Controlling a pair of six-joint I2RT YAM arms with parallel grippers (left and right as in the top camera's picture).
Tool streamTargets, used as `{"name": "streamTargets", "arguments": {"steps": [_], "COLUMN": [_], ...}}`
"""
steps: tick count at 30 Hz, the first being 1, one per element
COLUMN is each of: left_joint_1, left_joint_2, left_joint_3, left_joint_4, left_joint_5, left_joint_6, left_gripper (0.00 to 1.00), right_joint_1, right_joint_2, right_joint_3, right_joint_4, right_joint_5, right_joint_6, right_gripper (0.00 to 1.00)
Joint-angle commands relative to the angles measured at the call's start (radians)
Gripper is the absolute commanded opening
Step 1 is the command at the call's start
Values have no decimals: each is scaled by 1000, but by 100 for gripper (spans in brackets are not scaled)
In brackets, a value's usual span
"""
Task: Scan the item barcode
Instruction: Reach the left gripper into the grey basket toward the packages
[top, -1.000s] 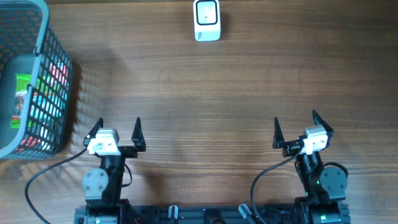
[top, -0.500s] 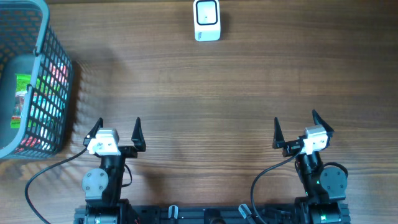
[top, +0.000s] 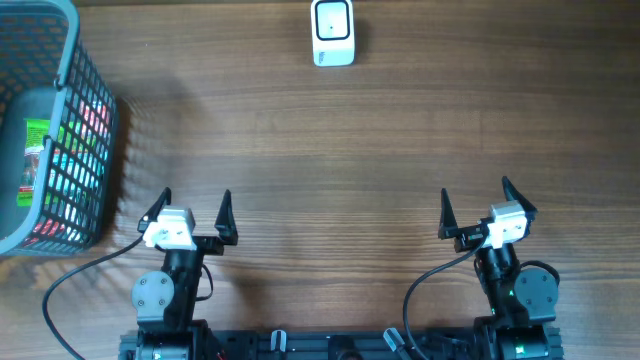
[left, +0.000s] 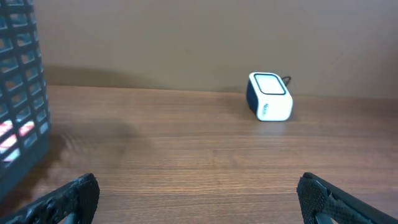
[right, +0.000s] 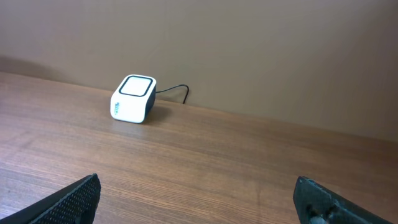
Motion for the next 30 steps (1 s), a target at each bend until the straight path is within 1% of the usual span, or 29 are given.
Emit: {"name": "streamTargets", "arguments": {"steps": [1, 3, 4, 5, 8, 13, 15, 17, 19, 21, 23, 24, 25, 26, 27, 28, 30], "left_joint_1": [-6, -6, -6, -6, -6, -6, -6, -6, -6, -6, -5, -5, -1, 8, 26, 52, 125], "left_joint_2": [-6, -2, 12, 53, 173, 545, 751, 909, 1020, 1133, 1182, 1197, 1214, 1231, 1253, 1278, 1331], "left_joint_3": [27, 109, 185, 315, 552, 1077, 1362, 1580, 1720, 1841, 1864, 1864, 1864, 1864, 1864, 1864, 1864], "left_joint_4": [-36, -138, -216, -324, -501, -874, -1042, -1158, -1213, -1229, -1183, -1165, -1157, -1159, -1165, -1167, -1166], "left_joint_5": [101, 121, 120, 121, 124, 124, 128, 128, 150, 186, 142, 96, 18, -84, -143, -180, -184], "left_joint_6": [-114, -145, -145, -145, -167, -165, -127, -110, -111, -110, -110, -122, -186, -286, -338, -365, -415], "left_gripper": [100, 100, 100, 100, 100, 100, 100, 100, 100, 100, 100, 97, 91, 89, 90, 92, 92], "right_joint_1": [-3, -3, -3, -3, -3, -3, -3, -3, -3, -3, -3, -3, -3, -3, -3, -3, -3], "right_joint_2": [0, 0, 0, 0, 0, 0, 0, 0, 0, 0, 0, 0, 0, 0, 0, 0, 0], "right_joint_3": [-2, -2, -2, -2, -2, -2, -2, -2, -2, -2, -2, -2, -2, -2, -2, -2, -2], "right_joint_4": [2, 2, 2, 2, 2, 2, 2, 2, 2, 2, 2, 2, 2, 2, 2, 2, 2], "right_joint_5": [13, 13, 13, 13, 13, 13, 13, 13, 13, 13, 13, 13, 13, 13, 13, 13, 13], "right_joint_6": [-5, -5, -5, -5, -5, -5, -5, -5, -5, -5, -5, -5, -5, -5, -5, -5, -5], "right_gripper": [100, 100, 100, 100, 100, 100, 100, 100, 100, 100, 100, 100, 100, 100, 100, 100, 100]}}
